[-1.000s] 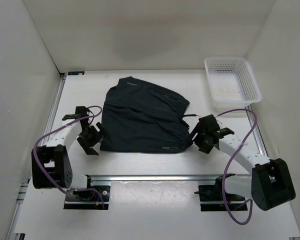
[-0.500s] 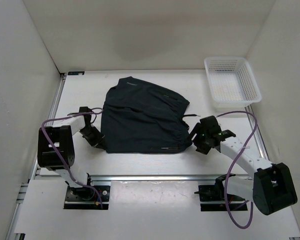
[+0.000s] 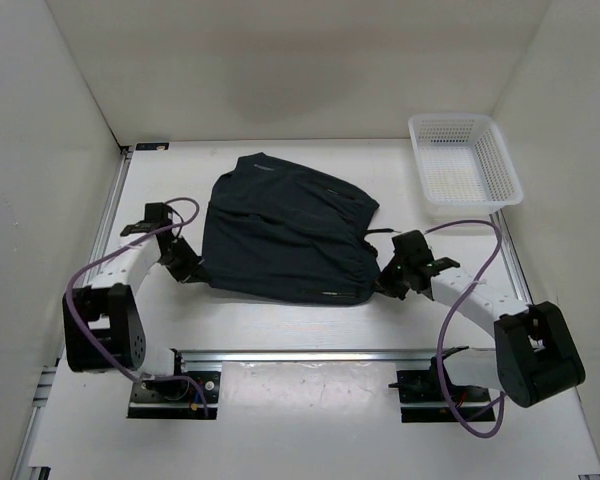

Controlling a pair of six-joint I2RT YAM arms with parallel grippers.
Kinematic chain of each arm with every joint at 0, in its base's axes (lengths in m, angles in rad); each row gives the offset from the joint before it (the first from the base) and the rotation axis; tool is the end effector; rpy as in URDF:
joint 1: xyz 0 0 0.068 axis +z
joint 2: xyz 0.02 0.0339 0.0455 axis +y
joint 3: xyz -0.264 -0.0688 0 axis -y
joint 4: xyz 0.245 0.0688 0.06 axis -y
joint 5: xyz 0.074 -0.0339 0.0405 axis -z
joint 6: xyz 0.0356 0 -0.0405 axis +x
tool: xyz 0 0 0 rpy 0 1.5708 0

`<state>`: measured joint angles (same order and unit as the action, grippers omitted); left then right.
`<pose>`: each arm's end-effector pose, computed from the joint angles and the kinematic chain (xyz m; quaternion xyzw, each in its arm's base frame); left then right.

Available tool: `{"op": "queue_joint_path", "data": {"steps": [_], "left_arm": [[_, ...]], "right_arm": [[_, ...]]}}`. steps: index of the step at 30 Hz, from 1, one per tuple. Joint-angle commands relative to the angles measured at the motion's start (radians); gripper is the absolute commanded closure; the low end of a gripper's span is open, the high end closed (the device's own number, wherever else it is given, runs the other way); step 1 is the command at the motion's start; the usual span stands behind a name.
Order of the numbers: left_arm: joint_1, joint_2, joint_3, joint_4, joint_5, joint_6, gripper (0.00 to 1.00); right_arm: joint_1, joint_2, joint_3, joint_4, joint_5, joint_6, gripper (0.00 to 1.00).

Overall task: Fold and stack the shorts
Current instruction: Fold the shorts

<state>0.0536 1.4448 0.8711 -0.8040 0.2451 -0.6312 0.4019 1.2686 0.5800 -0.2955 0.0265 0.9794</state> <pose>0.2461 0.0046 0.1863 -0.3206 0.9345 -0.1439 0.0571 0.2115 0.0889 0.1649 0.2762 0.9165 0.1744 0.2310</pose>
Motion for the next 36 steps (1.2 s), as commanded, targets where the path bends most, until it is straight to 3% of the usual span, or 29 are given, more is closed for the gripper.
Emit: {"op": "queue_joint_path", "data": {"steps": [1,13,17,25,29,35,36], "left_arm": [[0.046,-0.107,0.074,-0.052,0.022,0.044,0.90],[0.046,-0.515,0.094,-0.264,-0.033,0.008,0.90],[0.046,-0.503,0.239,-0.264,-0.033,-0.002,0.90],[-0.027,-0.106,0.681,-0.206,-0.116,0.050,0.90],[-0.064,0.196,0.908,-0.192,-0.127,0.073,0.90],[-0.123,0.604,1.435,-0.214,-0.092,0.064,0.90],[-0.123,0.738,1.515,-0.215,-0.092,0.064,0.90]], "right_arm": [[0.006,-0.064,0.018,-0.068,0.067,-0.019,1.00],[0.006,-0.543,0.001,-0.519,0.107,-0.087,1.00],[0.006,-0.586,0.055,-0.617,0.128,-0.110,1.00],[0.006,-0.439,0.216,-0.602,0.253,-0.120,1.00],[0.006,-0.290,0.294,-0.507,0.302,-0.120,1.00],[-0.072,-0.023,0.437,-0.398,0.351,-0.153,1.00],[-0.092,0.048,0.455,-0.366,0.351,-0.163,1.00]]}}
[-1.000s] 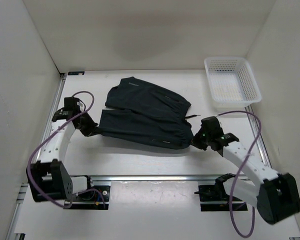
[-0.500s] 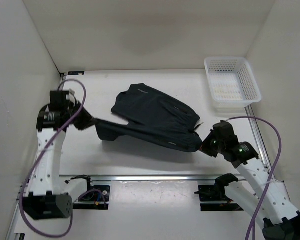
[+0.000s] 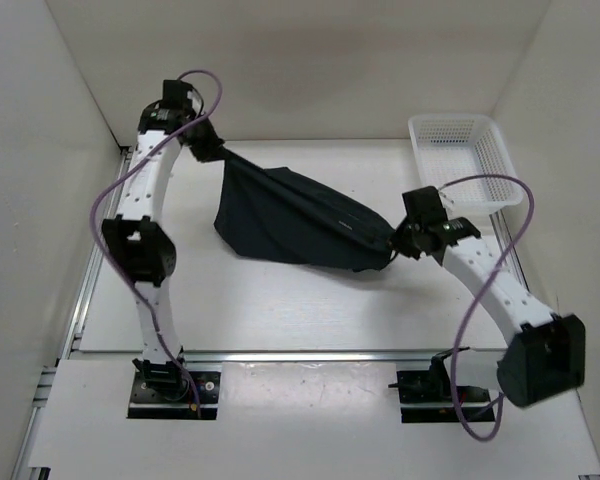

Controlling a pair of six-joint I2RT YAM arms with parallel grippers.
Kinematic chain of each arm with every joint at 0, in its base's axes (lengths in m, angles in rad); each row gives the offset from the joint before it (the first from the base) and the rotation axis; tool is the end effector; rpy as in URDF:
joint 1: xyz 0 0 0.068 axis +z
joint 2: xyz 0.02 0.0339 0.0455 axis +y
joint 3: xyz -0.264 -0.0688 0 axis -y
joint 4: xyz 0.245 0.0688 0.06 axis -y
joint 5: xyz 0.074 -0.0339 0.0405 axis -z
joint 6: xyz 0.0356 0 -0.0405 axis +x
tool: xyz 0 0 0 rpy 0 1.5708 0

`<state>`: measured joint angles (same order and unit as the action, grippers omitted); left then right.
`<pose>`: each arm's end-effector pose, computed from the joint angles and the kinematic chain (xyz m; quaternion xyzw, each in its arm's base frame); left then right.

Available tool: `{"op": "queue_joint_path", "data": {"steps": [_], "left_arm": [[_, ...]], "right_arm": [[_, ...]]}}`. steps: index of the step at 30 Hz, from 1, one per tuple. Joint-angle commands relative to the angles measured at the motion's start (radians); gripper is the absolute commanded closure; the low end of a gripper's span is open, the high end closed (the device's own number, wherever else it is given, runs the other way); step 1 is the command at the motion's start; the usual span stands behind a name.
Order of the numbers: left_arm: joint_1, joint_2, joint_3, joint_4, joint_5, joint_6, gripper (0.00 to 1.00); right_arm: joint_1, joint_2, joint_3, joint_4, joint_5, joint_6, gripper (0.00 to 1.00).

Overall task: Fold and stack the shorts
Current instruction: Fold the shorts

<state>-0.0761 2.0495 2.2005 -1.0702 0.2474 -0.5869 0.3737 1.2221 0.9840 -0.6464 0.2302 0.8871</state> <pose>0.4387 -0.0422 0.3577 -0.1993 0.9196 -0.2139 0.2623 0.2365 0.0840 0.2781 0.2749 0.8950 0.1097 0.3337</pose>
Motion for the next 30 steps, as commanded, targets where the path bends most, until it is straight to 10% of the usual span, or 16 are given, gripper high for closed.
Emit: {"op": "queue_joint_path", "data": {"steps": [1,2,5,6,8,17,30], "left_arm": [[-0.004,0.200,0.343,0.038,-0.077,0.010,0.90],[-0.004,0.260,0.416,0.038,-0.068,-0.001,0.86],[0.006,0.389,0.513,0.079,-0.010,-0.037,0.25],[0.019,0.390,0.495,0.091,0.010,-0.037,0.14],[0.029,0.347,0.412,0.102,0.018,-0.008,0.00],[0.029,-0.003,-0.175,0.136,-0.083,0.165,0.00],[-0.047,0.159,-0.294,0.136,-0.028,0.217,0.00]], "right_arm": [[-0.085,0.134,0.071,0.005,0.135,-0.071,1.00],[-0.132,0.173,0.131,0.025,0.104,-0.071,0.94],[-0.183,0.327,0.307,0.045,0.048,-0.123,0.46],[-0.183,0.377,0.356,0.034,0.035,-0.169,0.18],[-0.183,0.395,0.441,-0.010,0.008,-0.217,0.02],[-0.183,0.232,0.176,0.014,-0.115,-0.280,0.05],[-0.183,0.303,0.056,0.109,-0.418,-0.251,0.01]]}}
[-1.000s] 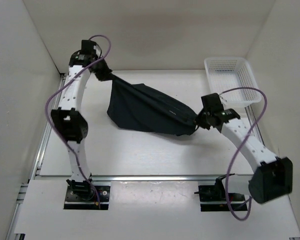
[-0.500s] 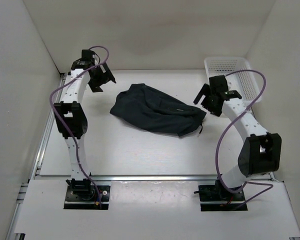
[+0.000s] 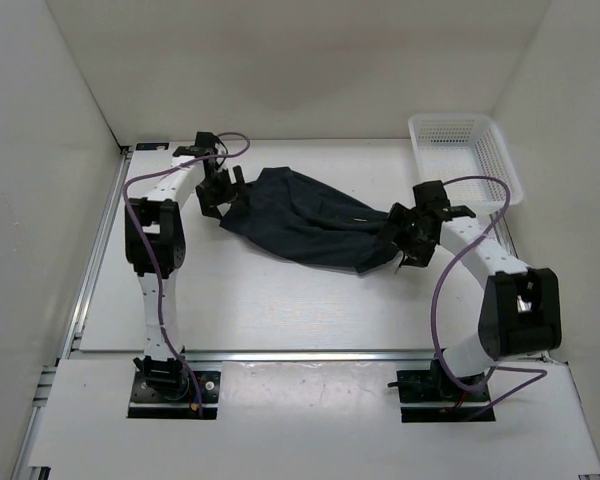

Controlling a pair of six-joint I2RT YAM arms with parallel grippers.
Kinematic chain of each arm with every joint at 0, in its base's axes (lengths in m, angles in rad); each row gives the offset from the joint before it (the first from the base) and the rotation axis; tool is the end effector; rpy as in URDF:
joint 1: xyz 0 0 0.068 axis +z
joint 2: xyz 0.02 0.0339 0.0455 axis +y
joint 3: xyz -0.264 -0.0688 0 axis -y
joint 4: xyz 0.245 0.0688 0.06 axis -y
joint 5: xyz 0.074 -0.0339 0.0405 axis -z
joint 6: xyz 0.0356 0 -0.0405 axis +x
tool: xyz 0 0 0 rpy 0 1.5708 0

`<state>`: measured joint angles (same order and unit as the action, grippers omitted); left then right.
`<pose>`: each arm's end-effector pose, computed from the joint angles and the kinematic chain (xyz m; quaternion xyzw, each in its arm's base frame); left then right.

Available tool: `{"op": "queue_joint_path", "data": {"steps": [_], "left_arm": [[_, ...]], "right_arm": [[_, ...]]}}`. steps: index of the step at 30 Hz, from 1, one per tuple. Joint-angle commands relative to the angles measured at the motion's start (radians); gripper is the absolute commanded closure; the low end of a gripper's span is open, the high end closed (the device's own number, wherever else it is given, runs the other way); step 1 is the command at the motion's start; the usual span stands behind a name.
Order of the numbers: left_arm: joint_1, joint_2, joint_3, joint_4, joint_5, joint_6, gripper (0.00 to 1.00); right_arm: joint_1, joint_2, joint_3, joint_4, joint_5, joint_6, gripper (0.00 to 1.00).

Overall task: Fold and stack the shorts
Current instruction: Fold the shorts

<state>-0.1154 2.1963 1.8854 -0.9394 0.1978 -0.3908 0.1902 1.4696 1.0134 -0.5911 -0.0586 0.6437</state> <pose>0.4566 -0.0600 0.2063 -0.1192 0.9752 -0.1341 0.1293 0.2888 0.0577 0.2272 0.2097 0.9425 0.1306 0.2250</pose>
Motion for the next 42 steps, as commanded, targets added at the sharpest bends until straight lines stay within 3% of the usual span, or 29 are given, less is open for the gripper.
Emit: {"op": "queue_joint_path", "data": {"steps": [1,9,10,13,14,15,17,19,21,27,30,31,33,34,35,37,42], "left_arm": [[-0.007,0.025,0.021,0.005,0.022,0.021,0.00],[-0.017,0.120,0.081,0.005,-0.018,0.003,0.00],[-0.017,0.120,0.090,0.005,-0.009,0.003,0.06],[-0.017,0.129,0.127,-0.004,-0.009,-0.008,0.50],[-0.017,0.129,0.127,-0.004,0.002,-0.008,0.67],[-0.017,0.129,0.127,-0.004,0.011,-0.008,0.89],[-0.017,0.111,0.098,-0.015,0.020,-0.008,0.90],[-0.017,0.060,0.055,-0.015,0.020,-0.008,0.90],[-0.017,-0.021,-0.041,0.010,-0.004,-0.008,0.90],[-0.042,-0.254,-0.428,0.048,-0.015,0.001,0.90],[-0.053,-0.413,-0.627,0.048,-0.060,-0.022,0.90],[-0.053,-0.452,-0.669,0.057,-0.060,-0.022,0.87],[-0.053,-0.530,-0.706,0.041,-0.102,-0.013,0.64],[-0.053,-0.543,-0.686,0.019,-0.135,-0.013,0.47],[-0.053,-0.543,-0.655,-0.007,-0.168,-0.013,0.15],[-0.062,-0.543,-0.531,-0.062,-0.205,-0.022,0.01],[-0.111,-0.436,-0.254,-0.144,-0.215,-0.013,0.00]], "right_arm": [[0.000,0.102,0.051,0.054,-0.154,0.003,0.01],[0.018,0.311,0.177,0.105,-0.227,0.024,0.01],[0.018,0.334,0.221,0.105,-0.236,0.024,0.01],[0.040,0.411,0.275,0.083,-0.291,-0.027,0.10],[0.052,0.423,0.284,0.083,-0.300,-0.039,0.30],[0.052,0.434,0.284,0.070,-0.300,-0.061,0.42],[0.064,0.410,0.249,0.060,-0.258,-0.078,0.81],[0.075,0.376,0.208,0.040,-0.216,-0.110,0.93],[0.075,0.313,0.135,0.013,-0.173,-0.143,1.00],[0.075,0.072,-0.086,-0.073,-0.072,-0.165,1.00],[0.075,-0.057,-0.150,-0.125,-0.060,-0.165,0.96],[0.075,-0.083,-0.183,-0.136,-0.060,-0.155,0.81],[0.075,-0.147,-0.194,-0.145,-0.069,-0.154,0.48],[0.075,-0.179,-0.205,-0.145,-0.082,-0.154,0.27],[0.075,-0.195,-0.205,-0.145,-0.083,-0.165,0.18],[0.075,-0.230,-0.149,-0.171,-0.043,-0.165,0.00],[0.066,-0.239,-0.020,-0.257,0.119,-0.188,0.00]]}}
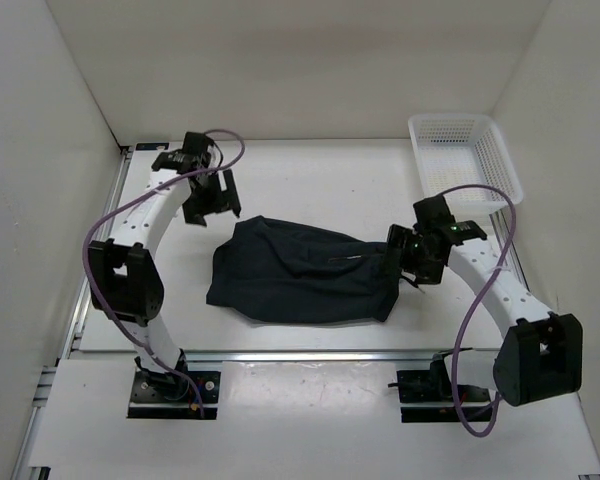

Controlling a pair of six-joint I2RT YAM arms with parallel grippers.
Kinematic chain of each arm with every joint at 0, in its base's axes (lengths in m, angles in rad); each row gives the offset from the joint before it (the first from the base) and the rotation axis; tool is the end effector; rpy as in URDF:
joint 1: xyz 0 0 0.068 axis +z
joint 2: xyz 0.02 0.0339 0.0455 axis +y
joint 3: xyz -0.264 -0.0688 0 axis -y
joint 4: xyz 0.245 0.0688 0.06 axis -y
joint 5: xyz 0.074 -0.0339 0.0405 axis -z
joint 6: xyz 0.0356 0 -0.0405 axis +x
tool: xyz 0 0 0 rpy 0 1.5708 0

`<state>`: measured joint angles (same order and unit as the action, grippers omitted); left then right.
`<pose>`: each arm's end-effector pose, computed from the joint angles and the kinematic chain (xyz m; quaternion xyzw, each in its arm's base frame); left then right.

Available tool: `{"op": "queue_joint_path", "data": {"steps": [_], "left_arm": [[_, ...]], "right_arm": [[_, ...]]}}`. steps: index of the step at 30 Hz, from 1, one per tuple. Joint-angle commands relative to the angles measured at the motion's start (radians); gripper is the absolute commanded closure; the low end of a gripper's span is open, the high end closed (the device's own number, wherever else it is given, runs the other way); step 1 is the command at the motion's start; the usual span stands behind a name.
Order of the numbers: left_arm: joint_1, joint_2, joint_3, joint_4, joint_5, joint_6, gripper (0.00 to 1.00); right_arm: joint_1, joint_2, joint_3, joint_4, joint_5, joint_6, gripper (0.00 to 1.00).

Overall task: Fold and stack the shorts
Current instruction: Fold the shorts

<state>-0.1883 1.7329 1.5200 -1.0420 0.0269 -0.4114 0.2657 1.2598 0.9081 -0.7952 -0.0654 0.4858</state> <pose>0.3425 -0.0662 0.2768 -0.1078 0.9816 -0.0591 0.1463 0.2261 0.0639 0.2369 0.1005 0.9719 0.1069 0.1839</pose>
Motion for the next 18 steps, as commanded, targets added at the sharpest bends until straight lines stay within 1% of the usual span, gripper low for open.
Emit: {"op": "queue_joint_path", "data": {"steps": [1,2,4,5,6,9,10,12,14,16,18], "left_arm": [[-0.054,0.048,0.177,-0.041,-0.027,0.008,0.05],[-0.069,0.091,0.205,-0.041,-0.027,0.008,0.07],[-0.123,0.143,0.277,-0.041,-0.012,0.008,0.07],[-0.140,0.172,0.302,-0.050,0.002,0.008,0.07],[-0.155,0.203,0.325,-0.050,0.013,0.008,0.06],[-0.206,0.333,0.382,-0.061,0.013,0.008,0.03],[-0.206,0.353,0.397,-0.061,0.013,0.017,0.03],[-0.206,0.395,0.419,-0.072,0.031,0.017,0.03],[-0.206,0.441,0.448,-0.082,0.031,0.026,0.03],[-0.215,0.462,0.459,-0.082,0.031,0.026,0.04],[-0.215,0.476,0.471,-0.082,0.031,0.026,0.05]], "right_arm": [[-0.010,-0.030,0.098,-0.053,0.151,-0.030,0.00],[-0.020,-0.030,0.113,-0.053,0.170,-0.030,0.05],[-0.029,0.001,0.126,-0.035,0.170,-0.042,0.23],[-0.029,0.015,0.138,-0.035,0.170,-0.042,0.36],[-0.029,0.030,0.138,-0.023,0.170,-0.042,0.39],[-0.051,0.107,0.138,0.031,0.148,-0.042,0.40],[-0.075,0.122,0.149,0.043,0.133,-0.056,0.42],[-0.085,0.156,0.158,0.062,0.096,-0.056,0.46],[-0.098,0.177,0.169,0.085,0.073,-0.065,0.46],[-0.108,0.229,0.202,0.096,0.061,-0.065,0.32],[-0.108,0.289,0.224,0.105,0.039,-0.076,0.24]]}}
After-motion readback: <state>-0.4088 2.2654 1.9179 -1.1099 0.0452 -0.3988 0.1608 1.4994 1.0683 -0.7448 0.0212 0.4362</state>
